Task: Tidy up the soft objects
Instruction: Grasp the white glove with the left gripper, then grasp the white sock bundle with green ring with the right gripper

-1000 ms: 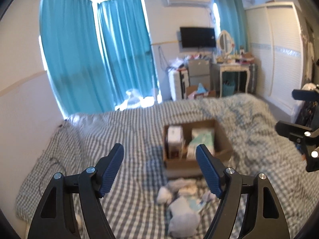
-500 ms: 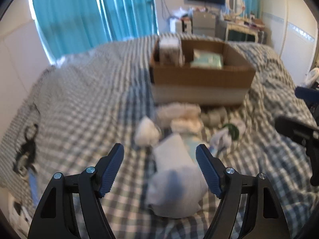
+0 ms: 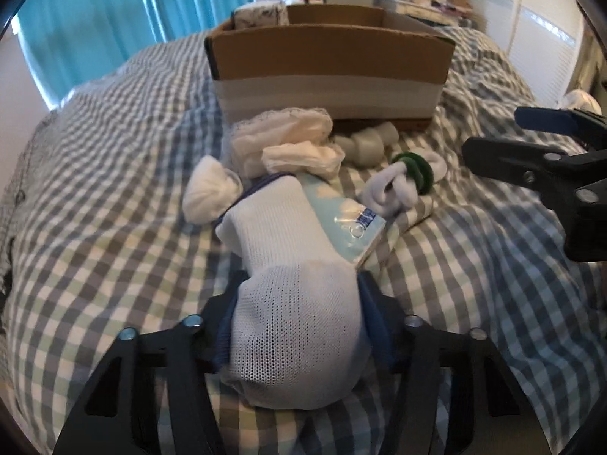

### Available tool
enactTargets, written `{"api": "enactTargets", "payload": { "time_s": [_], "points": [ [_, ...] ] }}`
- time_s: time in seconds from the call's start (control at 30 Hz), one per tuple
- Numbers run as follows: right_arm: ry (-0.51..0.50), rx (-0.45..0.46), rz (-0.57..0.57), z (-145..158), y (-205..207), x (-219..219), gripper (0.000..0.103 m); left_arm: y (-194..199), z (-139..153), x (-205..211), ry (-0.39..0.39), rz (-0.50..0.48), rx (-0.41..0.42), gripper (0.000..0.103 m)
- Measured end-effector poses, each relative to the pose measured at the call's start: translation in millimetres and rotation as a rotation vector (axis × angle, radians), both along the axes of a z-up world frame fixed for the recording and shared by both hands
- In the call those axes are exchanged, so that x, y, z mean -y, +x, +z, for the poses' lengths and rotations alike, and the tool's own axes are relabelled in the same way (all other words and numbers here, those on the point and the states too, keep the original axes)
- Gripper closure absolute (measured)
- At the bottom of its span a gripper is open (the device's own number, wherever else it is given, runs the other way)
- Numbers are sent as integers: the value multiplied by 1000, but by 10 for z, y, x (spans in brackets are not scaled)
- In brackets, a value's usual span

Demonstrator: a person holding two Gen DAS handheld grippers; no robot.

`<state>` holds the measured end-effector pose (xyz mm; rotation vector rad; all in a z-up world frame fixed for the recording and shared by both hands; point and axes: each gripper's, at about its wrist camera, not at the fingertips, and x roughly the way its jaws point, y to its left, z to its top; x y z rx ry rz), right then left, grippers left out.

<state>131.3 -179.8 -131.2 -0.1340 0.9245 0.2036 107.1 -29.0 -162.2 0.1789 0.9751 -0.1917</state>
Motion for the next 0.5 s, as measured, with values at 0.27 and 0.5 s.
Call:
{"api": "enactTargets", "payload": {
  "time_s": [0.27,0.5],
  "points": [
    [-13,-28,-15,-75,20,15,0,-67,437,-197,-60,21,113,61],
    [-37,-99,-15,-201,246,-95,7,330,621,-332,-76,41,157,61]
  ]
}}
